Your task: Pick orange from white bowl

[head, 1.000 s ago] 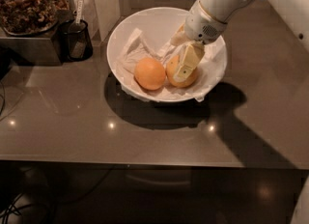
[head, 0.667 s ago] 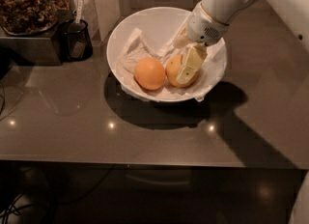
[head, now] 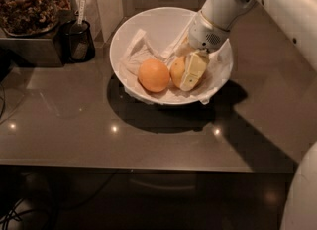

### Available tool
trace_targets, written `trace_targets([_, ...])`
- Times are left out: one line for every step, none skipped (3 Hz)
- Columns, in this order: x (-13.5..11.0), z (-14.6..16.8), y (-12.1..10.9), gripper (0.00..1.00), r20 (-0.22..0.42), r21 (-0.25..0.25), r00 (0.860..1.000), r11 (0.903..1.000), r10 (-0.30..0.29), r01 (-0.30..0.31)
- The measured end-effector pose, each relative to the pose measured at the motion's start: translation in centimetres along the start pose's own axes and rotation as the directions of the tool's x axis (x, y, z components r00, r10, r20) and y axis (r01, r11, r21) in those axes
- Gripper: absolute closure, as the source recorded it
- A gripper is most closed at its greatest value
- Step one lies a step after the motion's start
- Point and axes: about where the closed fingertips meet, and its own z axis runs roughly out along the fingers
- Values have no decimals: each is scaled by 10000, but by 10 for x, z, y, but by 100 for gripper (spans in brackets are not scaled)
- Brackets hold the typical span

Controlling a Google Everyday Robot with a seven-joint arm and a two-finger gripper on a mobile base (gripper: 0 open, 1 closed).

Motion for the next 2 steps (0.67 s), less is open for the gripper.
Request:
trace_targets([-3, 19, 1, 25, 113, -519, 9999, 9986, -50, 56])
trace_targets([-4, 22, 1, 42, 109, -692, 9999, 9976, -31, 38])
